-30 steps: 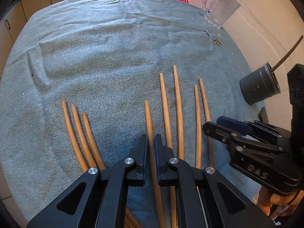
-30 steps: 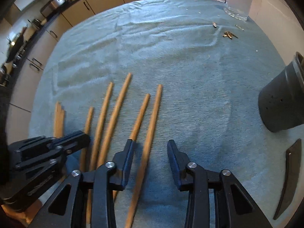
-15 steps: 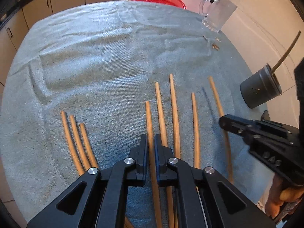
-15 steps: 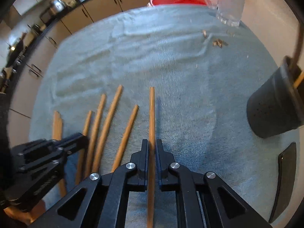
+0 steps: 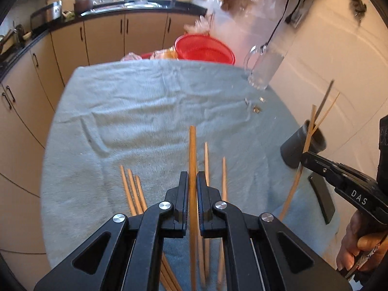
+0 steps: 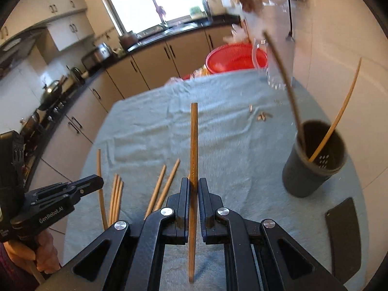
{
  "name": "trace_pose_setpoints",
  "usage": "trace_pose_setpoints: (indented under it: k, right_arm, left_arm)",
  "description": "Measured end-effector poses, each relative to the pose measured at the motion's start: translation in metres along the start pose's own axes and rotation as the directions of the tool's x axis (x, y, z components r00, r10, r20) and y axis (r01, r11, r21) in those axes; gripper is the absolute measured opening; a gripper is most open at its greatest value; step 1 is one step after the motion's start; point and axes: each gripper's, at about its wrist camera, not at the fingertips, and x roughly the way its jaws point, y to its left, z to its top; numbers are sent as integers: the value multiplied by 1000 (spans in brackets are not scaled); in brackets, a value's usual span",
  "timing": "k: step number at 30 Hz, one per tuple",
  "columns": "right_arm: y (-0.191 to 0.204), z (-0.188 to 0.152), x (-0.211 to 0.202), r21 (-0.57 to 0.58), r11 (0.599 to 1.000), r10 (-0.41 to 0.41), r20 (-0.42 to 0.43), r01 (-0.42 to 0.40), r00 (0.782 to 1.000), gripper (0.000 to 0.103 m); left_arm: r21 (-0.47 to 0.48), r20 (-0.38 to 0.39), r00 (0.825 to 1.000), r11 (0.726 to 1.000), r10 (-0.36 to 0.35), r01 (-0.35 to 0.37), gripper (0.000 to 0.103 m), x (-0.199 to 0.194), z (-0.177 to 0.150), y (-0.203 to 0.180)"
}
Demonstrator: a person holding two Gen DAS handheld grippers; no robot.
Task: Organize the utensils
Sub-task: 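Lift the left tool's chopstick upright while the right tool carries its chopstick toward the holder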
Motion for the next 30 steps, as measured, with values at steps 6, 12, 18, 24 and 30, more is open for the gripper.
trace_pose_setpoints:
  k: [6,12,18,24,30]
  right_arm:
    - [-6,-4,-30,-20,999,35,51,-35,998,7]
    - [-16,-3,-51,-25,998,65,85,-63,994,7]
    - [-27,1,-70,-27,996,88,125,-86,988,7]
    - [-41,6,-89,-6,995,95,160,-95,983,7]
    - [-63,13,-115,43,994,86,214,-98,973,7]
  left_arm:
    - [-1,70,997,1000,26,-26,6,-37,-2,-16]
    - [-12,113,992,999,50,-49,6,-62,-6,-27]
    - [-20,150,987,998,63,-61,6,-83,-6,-38]
    - [-15,185,981,998,61,-60,6,-98,2,-51]
    - [15,214,976,999,38,-42,6,-108,17,-72]
